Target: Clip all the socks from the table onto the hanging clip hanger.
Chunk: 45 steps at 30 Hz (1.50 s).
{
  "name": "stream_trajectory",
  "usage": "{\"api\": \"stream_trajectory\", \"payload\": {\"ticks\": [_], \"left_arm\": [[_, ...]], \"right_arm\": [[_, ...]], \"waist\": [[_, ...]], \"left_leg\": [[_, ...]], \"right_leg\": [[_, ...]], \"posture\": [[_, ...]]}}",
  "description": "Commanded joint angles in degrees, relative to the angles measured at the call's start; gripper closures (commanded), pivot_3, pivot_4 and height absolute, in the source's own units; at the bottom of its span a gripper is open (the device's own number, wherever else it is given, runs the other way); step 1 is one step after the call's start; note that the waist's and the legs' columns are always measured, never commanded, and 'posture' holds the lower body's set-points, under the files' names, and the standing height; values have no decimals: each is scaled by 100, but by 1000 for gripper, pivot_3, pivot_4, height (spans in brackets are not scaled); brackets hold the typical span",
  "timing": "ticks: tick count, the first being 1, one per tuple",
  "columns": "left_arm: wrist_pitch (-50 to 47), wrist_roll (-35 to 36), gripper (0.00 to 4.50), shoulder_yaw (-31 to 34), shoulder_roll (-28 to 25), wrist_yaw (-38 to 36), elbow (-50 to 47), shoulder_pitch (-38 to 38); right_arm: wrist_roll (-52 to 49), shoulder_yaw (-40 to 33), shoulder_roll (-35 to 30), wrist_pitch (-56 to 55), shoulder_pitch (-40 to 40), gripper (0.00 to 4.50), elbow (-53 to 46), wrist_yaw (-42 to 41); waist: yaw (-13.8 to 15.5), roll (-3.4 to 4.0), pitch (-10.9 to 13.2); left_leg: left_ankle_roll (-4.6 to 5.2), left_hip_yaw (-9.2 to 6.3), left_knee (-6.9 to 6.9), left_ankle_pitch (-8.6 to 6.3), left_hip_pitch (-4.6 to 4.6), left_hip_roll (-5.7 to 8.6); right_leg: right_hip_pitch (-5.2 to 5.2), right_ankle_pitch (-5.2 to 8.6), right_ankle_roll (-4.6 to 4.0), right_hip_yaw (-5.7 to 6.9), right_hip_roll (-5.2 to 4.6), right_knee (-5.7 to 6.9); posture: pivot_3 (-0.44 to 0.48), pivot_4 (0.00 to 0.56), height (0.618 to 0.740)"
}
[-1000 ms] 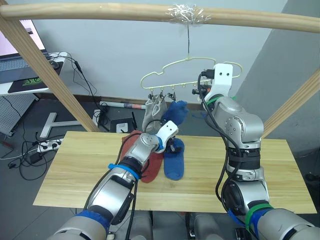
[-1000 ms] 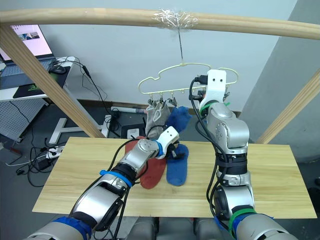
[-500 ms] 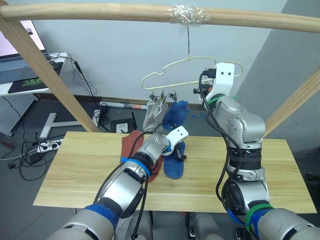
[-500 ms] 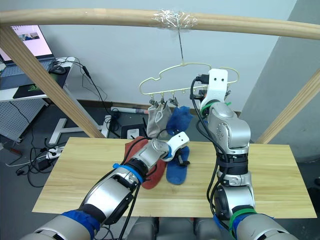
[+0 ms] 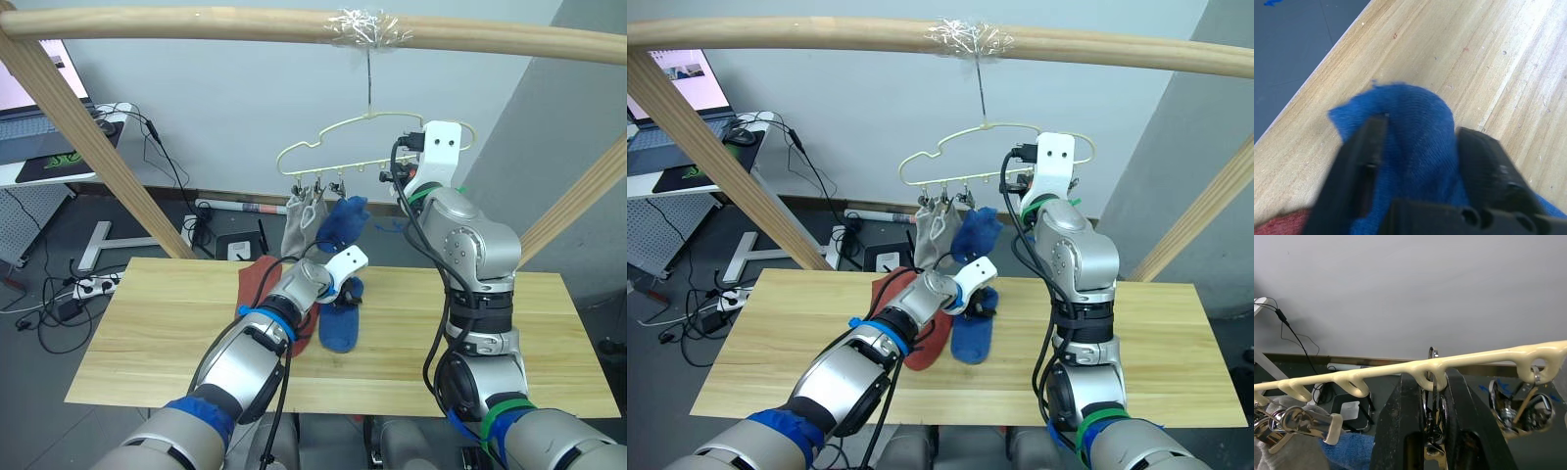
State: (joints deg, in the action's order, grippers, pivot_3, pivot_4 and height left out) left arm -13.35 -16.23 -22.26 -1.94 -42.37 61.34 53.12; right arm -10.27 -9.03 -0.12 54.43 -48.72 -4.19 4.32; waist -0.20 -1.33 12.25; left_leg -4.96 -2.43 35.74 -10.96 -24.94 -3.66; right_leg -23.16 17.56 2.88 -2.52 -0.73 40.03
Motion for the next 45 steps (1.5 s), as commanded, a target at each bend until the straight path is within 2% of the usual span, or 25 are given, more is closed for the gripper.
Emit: {"api": "stream_trajectory", "payload": {"ticks": [1,5,6,12,16,20,25,30,45], "left_arm": [[-99,-35,3175,-40,45,-105,135,-98],[-105,-41,4411,-33,50,-135,118,-108],[-105,-43,4465,-33,51,-141,113,-112],[-108,-30,4465,-35,52,-186,59,-159],[-216,293,4465,277,43,-267,-240,-208],[-370,765,4465,733,-24,-350,-1097,-331],[-1278,1468,4465,1355,-130,-305,-2483,-477],[-1848,1783,4465,1537,-119,-100,-3307,-567],[-1982,2353,4465,1760,52,463,-3620,-115]], "right_arm": [[-39,-37,-29,-30,-47,4375,-249,35],[-40,-36,-24,-33,-49,4375,-238,38],[-40,-35,-23,-33,-50,4375,-236,38],[-56,-39,0,-13,-55,4375,-229,42],[-99,-43,60,83,-76,4375,-288,54],[-194,-126,192,332,-191,4375,-453,130],[-325,-329,380,853,-456,4375,-688,334],[-329,-439,427,1332,-574,4375,-863,488],[-235,-498,430,1682,-514,4375,-919,612]], "waist": [[0,0,0],[0,0,0],[0,0,0],[0,0,0],[-1,0,0],[-11,2,2],[-30,3,4],[-39,4,4],[-49,4,4]], "left_leg": [[0,0,0,0,0,0],[0,0,0,0,0,0],[0,0,0,0,0,0],[0,0,0,0,0,0],[0,0,0,0,0,0],[0,0,-2,0,-1,-1],[0,-4,-1,0,-6,-2],[0,-5,-3,0,-6,-1],[0,-6,-3,0,-6,0]], "right_leg": [[0,0,0,0,0,0],[0,0,0,0,0,0],[0,0,0,0,0,0],[0,0,0,0,0,0],[0,0,0,0,0,0],[-1,0,0,0,0,0],[-4,0,0,1,0,0],[-4,0,0,1,0,-2],[-4,0,0,1,0,-4]], "posture": [[44,189,740],[44,189,740],[44,189,740],[44,189,740],[44,191,740],[38,190,740],[34,191,740],[31,191,740],[27,185,740]]}}
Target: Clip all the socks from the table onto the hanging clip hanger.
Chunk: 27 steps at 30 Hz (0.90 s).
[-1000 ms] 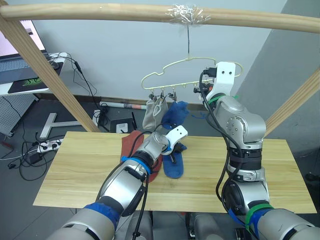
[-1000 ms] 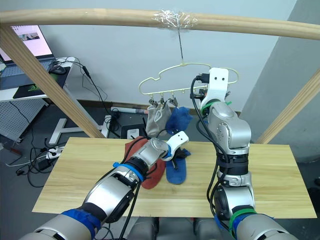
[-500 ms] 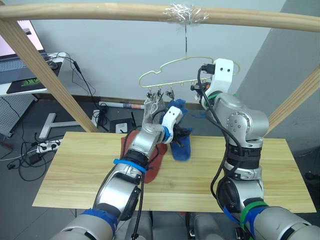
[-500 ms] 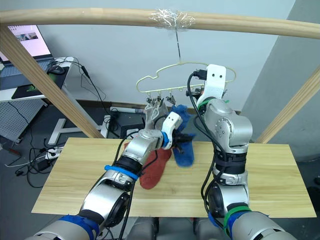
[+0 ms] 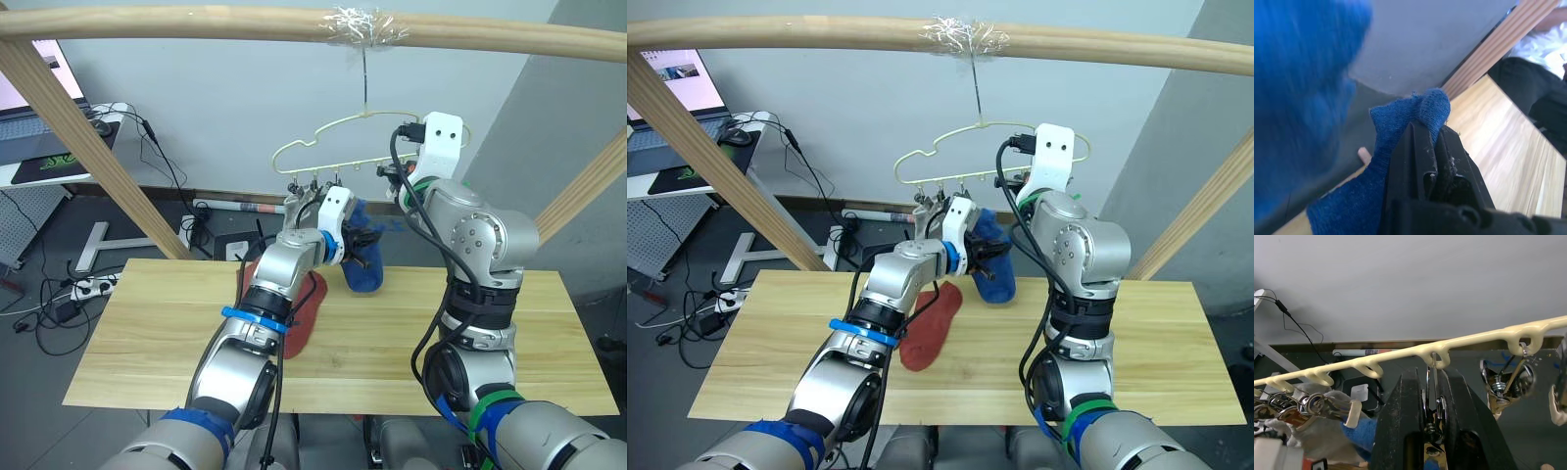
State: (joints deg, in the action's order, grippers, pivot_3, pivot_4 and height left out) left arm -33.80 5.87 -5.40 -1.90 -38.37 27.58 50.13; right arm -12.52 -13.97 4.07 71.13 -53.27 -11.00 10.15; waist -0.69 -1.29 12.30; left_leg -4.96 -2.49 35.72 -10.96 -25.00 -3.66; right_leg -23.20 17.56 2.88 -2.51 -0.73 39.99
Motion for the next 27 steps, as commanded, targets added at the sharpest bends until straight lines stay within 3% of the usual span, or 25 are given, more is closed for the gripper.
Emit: {"api": "stream_trajectory", "payload": {"ticks": [1,27], "left_arm": [[50,177,4465,86,49,79,-264,222],[-326,881,4465,367,201,334,-451,597]], "right_arm": [[-5,-3,15,22,-41,4375,-239,32],[-7,-91,120,-25,-15,4375,-182,64]], "waist": [[0,0,0],[-23,0,0]], "left_leg": [[0,0,0,0,0,0],[0,0,-1,0,0,0]], "right_leg": [[0,0,0,0,0,0],[0,0,0,0,0,-2]], "posture": [[27,185,740],[29,183,740]]}}
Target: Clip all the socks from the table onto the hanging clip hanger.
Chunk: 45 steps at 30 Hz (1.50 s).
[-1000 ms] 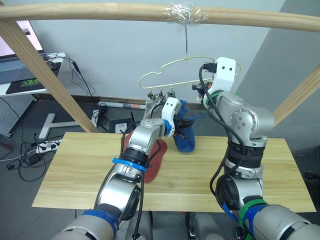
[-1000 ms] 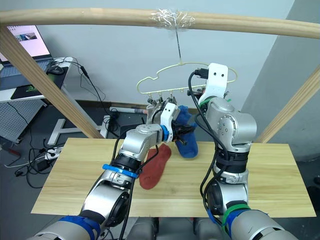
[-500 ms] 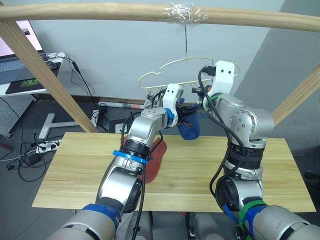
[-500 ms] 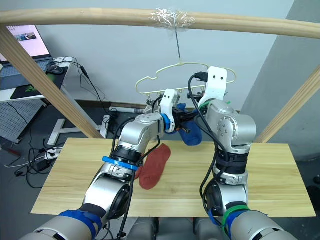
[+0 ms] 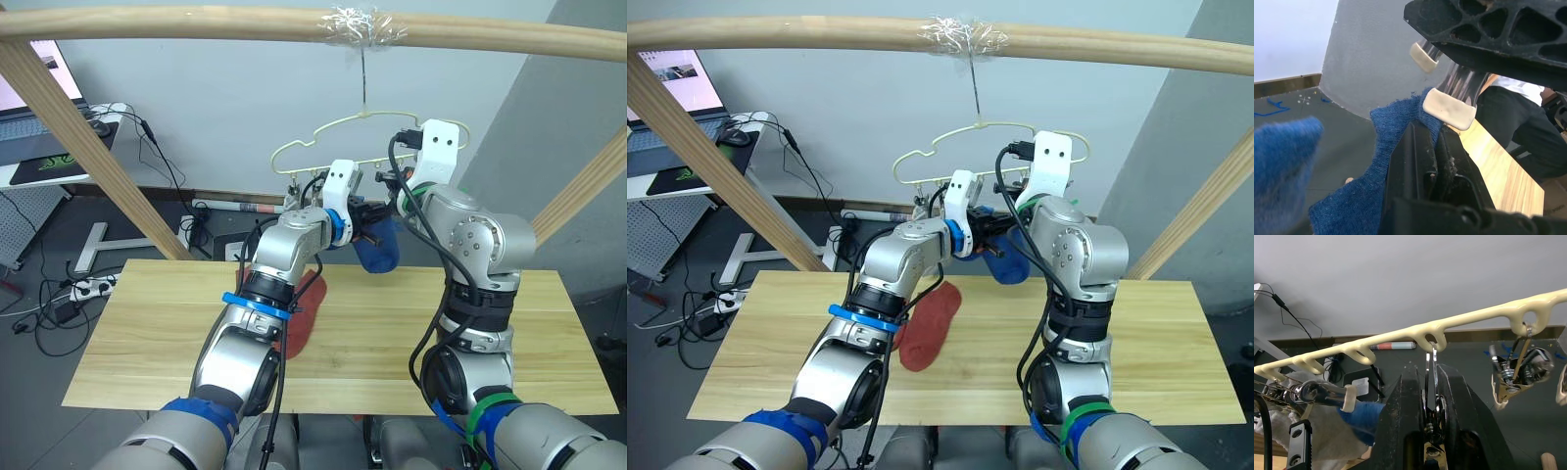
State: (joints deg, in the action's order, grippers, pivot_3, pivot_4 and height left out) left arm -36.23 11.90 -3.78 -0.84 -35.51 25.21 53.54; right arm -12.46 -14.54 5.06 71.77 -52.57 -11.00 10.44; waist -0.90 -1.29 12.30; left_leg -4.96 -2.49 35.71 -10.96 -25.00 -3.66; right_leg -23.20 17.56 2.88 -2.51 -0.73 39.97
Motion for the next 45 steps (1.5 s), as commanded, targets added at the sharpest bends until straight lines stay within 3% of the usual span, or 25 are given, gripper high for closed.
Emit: {"api": "stream_trajectory", "payload": {"ticks": [1,26,27,34,37,45], "left_arm": [[-117,317,4465,226,104,57,-228,276],[-320,537,4465,174,118,46,-568,224],[-313,537,4500,177,123,49,-560,229],[-316,527,4500,152,118,31,-583,194],[-336,549,4500,153,113,8,-609,166],[-399,473,2174,-6,-40,-107,-803,-45]], "right_arm": [[-13,-37,22,-93,-85,4375,-176,37],[-79,-168,106,-141,-69,4375,-110,101],[-95,-182,123,-123,-73,3665,-121,95],[-57,-143,110,-47,-74,1289,-137,67],[-55,-143,116,-26,-67,1289,-153,64],[-101,-66,13,280,36,1260,-333,-62]], "waist": [[-5,0,0],[-19,0,0],[-19,0,0],[-20,0,0],[-20,0,0],[-25,0,0]], "left_leg": [[0,0,0,0,0,0],[0,0,-1,0,0,0],[0,0,-2,0,0,0],[0,0,-3,0,0,0],[0,0,-3,0,0,0],[0,0,-6,0,0,0]], "right_leg": [[0,0,0,0,0,0],[0,0,0,0,0,-1],[0,0,0,0,0,-1],[0,0,0,0,0,-2],[0,0,0,0,0,-2],[0,0,0,0,0,-4]], "posture": [[29,183,740],[35,180,740],[35,179,740],[33,182,740],[33,182,740],[34,182,740]]}}
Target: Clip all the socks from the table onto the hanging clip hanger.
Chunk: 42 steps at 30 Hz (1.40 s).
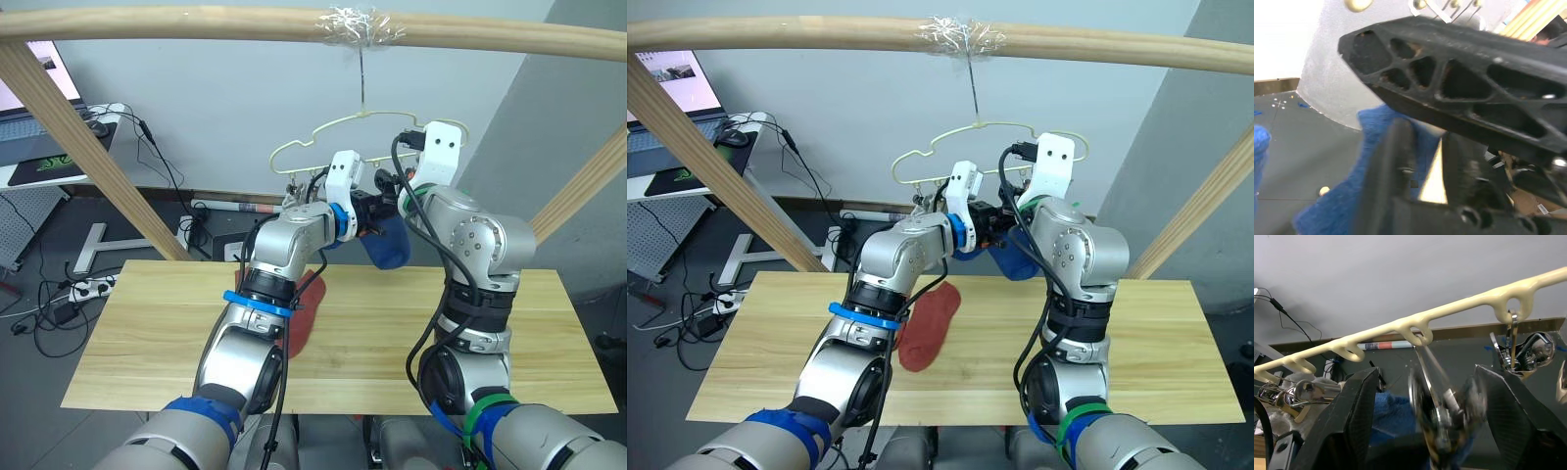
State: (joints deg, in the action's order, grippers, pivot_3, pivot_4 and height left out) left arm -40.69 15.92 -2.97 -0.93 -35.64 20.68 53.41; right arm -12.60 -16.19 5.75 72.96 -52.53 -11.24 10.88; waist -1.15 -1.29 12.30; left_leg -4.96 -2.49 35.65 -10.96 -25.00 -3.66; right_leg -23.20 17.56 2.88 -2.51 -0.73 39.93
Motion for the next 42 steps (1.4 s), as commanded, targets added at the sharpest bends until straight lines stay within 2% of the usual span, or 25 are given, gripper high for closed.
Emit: {"api": "stream_trajectory", "payload": {"ticks": [1,3,13,17,21,28,42], "left_arm": [[29,83,1887,-113,-66,-122,-414,-79],[-28,102,1268,-189,-203,-208,-619,-228],[-430,592,1268,-210,-1093,-920,-1828,-1066],[-287,802,1268,-113,-1400,-1174,-2138,-1231],[-65,1101,1268,140,-1796,-1582,-2412,-1347],[176,1456,1268,302,-2476,-2337,-2409,-1252],[-160,2036,1268,518,-3120,-2918,-2082,-607]], "right_arm": [[-102,125,-87,252,66,1260,-370,-147],[-156,211,-177,484,197,1260,-580,-286],[-327,604,-705,1274,1196,1260,-1905,-826],[-290,950,-1038,1089,1641,1260,-2372,-1021],[-62,1300,-1306,428,2030,1260,-2642,-1000],[286,1551,-1092,-621,2535,1260,-2776,-721],[575,1691,-721,-1350,2777,1260,-2675,-585]], "waist": [[-2,0,0],[-2,0,0],[-39,1,0],[-40,1,0],[-60,1,0],[-77,0,0],[-69,0,-1]], "left_leg": [[0,0,0,0,0,0],[0,0,-1,0,0,0],[-1,-1,-8,1,1,-1],[-1,-1,-7,1,1,0],[-1,-1,-7,0,2,-1],[-1,-1,-6,0,3,-1],[-1,-1,-2,1,2,-2]], "right_leg": [[0,0,0,0,0,0],[0,0,0,0,0,-1],[-1,0,0,-1,0,-1],[-1,0,0,-1,0,-2],[-1,0,1,-1,0,-2],[-1,1,1,-2,0,-2],[0,1,1,0,0,1]], "posture": [[34,182,740],[34,182,740],[33,179,740],[31,174,740],[-6,169,740],[-3,157,740],[28,155,740]]}}
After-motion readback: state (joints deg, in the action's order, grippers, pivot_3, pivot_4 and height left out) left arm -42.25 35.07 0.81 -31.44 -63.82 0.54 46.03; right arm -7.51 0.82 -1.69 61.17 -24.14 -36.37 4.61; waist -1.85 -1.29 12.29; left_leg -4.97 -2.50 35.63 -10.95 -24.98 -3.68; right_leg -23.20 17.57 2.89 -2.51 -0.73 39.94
